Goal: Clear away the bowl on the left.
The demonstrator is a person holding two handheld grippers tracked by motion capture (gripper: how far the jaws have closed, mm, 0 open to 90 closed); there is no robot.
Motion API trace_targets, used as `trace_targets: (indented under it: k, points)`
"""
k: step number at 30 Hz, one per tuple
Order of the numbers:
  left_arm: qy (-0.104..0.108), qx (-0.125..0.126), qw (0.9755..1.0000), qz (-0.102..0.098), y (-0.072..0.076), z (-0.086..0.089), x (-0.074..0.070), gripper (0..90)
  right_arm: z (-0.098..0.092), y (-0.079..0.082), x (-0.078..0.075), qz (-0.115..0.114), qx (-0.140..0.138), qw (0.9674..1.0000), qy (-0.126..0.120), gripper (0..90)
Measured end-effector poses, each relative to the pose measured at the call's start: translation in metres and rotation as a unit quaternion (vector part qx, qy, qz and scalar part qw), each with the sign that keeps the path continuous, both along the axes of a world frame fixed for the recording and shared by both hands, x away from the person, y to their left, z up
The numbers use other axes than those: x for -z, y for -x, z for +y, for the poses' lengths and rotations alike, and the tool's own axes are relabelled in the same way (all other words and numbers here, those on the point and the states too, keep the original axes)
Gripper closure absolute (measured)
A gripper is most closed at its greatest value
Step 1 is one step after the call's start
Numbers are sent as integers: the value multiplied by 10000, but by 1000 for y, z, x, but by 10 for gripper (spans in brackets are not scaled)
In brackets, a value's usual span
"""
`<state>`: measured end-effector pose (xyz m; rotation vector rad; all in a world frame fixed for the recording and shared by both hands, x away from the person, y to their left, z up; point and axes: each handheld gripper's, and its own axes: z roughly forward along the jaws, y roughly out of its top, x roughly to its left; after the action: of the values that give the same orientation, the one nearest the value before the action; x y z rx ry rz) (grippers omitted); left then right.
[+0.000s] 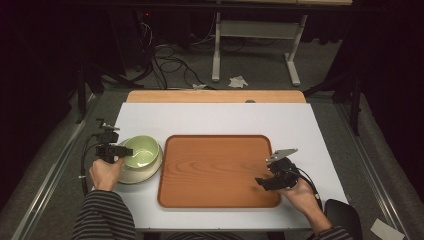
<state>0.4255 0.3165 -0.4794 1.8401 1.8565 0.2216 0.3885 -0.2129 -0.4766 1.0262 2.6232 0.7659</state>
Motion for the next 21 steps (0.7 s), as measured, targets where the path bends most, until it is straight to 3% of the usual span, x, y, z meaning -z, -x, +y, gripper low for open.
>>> trace_targets:
  k: [15,18,21]
  points:
    - [312,-133,9994,34,0,7,4,843,1,0,0,-17,-43,10000,7,335]
    - [295,-80,9995,64,0,8,4,843,0,0,0,2,-12,10000,-8,335]
    - [337,-99,9994,-38,1,6,1,841,0,0,-1,-11,-23,10000,-24,335]
